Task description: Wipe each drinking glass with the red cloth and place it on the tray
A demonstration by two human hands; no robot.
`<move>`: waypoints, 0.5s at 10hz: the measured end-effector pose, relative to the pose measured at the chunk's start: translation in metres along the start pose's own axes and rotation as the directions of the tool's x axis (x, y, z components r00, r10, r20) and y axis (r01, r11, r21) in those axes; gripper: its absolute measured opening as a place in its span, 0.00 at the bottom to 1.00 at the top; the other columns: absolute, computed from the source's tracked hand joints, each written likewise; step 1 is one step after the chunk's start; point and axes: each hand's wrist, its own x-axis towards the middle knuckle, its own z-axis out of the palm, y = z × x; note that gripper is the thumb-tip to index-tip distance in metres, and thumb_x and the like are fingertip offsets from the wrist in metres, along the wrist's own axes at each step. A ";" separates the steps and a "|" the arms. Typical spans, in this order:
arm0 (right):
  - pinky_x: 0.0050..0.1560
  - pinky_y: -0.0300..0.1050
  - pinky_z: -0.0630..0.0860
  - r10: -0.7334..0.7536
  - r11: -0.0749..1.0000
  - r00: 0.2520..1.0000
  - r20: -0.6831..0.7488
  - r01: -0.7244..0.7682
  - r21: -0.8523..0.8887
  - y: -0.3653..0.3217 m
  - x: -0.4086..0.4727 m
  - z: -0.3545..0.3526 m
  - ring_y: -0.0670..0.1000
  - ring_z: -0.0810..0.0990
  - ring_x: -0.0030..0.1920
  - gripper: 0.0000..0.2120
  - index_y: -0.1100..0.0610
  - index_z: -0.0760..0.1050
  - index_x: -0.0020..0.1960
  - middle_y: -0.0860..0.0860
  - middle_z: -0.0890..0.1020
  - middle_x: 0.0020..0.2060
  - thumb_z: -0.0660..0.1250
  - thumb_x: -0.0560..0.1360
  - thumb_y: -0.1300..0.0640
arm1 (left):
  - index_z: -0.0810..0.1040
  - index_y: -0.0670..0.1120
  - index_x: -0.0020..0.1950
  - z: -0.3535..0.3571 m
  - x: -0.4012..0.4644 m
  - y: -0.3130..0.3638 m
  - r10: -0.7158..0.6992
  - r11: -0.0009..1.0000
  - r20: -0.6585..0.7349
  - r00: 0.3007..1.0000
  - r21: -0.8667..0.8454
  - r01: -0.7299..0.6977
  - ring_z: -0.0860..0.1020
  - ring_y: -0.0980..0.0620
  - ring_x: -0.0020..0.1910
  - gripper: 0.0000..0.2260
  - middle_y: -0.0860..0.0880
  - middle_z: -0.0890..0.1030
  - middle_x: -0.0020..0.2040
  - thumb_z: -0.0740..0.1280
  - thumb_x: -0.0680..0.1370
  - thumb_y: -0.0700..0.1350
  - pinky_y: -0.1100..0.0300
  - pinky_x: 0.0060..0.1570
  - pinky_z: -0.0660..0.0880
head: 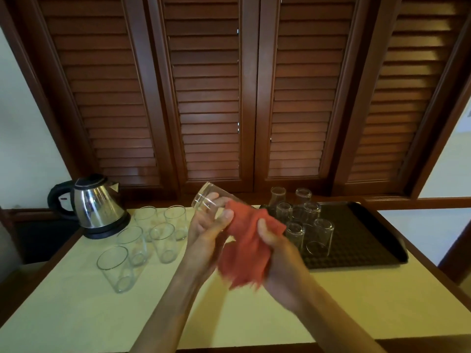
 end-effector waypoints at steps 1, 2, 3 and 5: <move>0.55 0.54 0.78 -0.032 0.999 0.999 0.044 0.030 0.044 -0.010 0.001 0.004 0.56 0.82 0.55 0.26 0.56 0.72 0.72 0.58 0.82 0.60 0.63 0.79 0.42 | 0.70 0.43 0.70 -0.002 0.003 0.000 -0.004 1.000 0.057 0.998 -0.009 0.004 0.80 0.45 0.55 0.34 0.40 0.80 0.62 0.82 0.70 0.45 0.56 0.48 0.82; 0.67 0.53 0.71 -0.399 0.465 0.873 0.279 0.455 -0.759 -0.001 0.004 0.003 0.48 0.78 0.62 0.20 0.37 0.71 0.69 0.41 0.80 0.62 0.62 0.78 0.35 | 0.78 0.42 0.61 0.009 -0.002 0.013 -0.107 0.993 0.018 0.994 -0.046 0.108 0.84 0.41 0.54 0.16 0.40 0.84 0.55 0.75 0.75 0.44 0.48 0.53 0.83; 0.72 0.79 0.47 -0.268 -0.643 0.683 0.679 0.398 -0.654 -0.004 0.022 -0.034 0.46 0.51 0.81 0.41 0.47 0.47 0.82 0.45 0.54 0.81 0.64 0.76 0.56 | 0.83 0.41 0.55 0.014 -0.003 0.024 -0.218 0.968 -0.007 0.976 0.128 0.217 0.86 0.46 0.51 0.15 0.40 0.86 0.51 0.72 0.73 0.48 0.52 0.48 0.84; 0.68 0.48 0.70 -0.127 0.807 0.957 0.260 0.252 -0.533 -0.014 0.001 0.014 0.46 0.73 0.68 0.34 0.46 0.69 0.75 0.45 0.74 0.72 0.66 0.72 0.65 | 0.81 0.41 0.59 0.009 -0.004 0.013 -0.151 0.985 0.100 0.984 0.105 0.140 0.83 0.40 0.55 0.16 0.39 0.85 0.52 0.75 0.73 0.43 0.47 0.58 0.80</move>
